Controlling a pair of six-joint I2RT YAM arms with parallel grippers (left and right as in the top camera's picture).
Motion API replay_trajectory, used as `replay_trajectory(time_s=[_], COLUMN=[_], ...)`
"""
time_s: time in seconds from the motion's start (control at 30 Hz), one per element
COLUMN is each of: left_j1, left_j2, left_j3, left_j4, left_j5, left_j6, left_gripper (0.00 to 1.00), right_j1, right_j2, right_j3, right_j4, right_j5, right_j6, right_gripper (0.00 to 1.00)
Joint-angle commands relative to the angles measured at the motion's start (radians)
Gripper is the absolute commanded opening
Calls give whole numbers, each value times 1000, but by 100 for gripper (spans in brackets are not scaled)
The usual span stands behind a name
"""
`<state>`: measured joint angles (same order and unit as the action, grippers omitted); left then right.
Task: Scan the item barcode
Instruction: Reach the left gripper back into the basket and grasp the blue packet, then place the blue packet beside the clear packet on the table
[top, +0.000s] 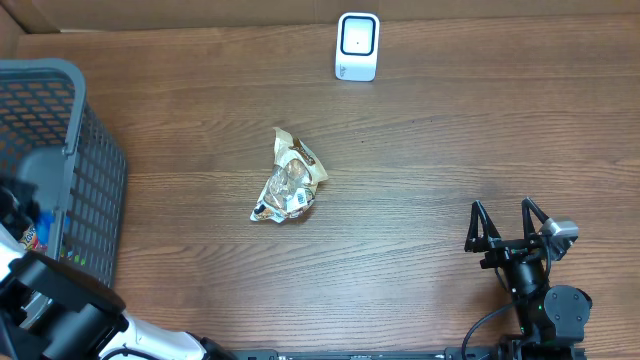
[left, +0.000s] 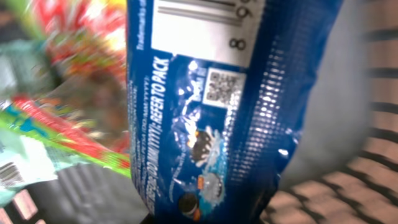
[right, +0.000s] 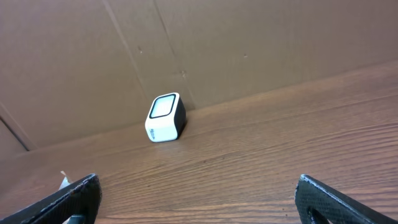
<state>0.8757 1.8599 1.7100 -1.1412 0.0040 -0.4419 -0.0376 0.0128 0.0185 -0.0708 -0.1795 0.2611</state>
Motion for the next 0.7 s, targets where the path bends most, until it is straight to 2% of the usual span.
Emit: replay_trajectory(time_s=[0.0, 0.13, 0.23, 0.3, 0.5, 0.67], left_j1=[-61, -154, -296, -380, -646, -852], left_j2=[-13, -19, -34, -42, -48, -48], left_j3=[201, 435, 612, 657, 649, 478], left_j4=[-66, -192, -281, -309, -386, -450], left_j5=[132, 154, 145, 126, 110, 60], left_j6=[58, 86, 181, 212, 292, 281], left_gripper=[4, 4, 4, 4, 4, 4], right_j1=[6, 6, 6, 6, 6, 6], right_j2=[-10, -10, -10, -10, -10, -10], right_j3=[-10, -10, -10, -10, -10, -10], right_j4=[6, 6, 6, 6, 6, 6], right_j5=[-6, -6, -5, -5, -6, -5], right_j6=[0, 0, 0, 0, 0, 0], right_gripper=[100, 100, 100, 100, 100, 100])
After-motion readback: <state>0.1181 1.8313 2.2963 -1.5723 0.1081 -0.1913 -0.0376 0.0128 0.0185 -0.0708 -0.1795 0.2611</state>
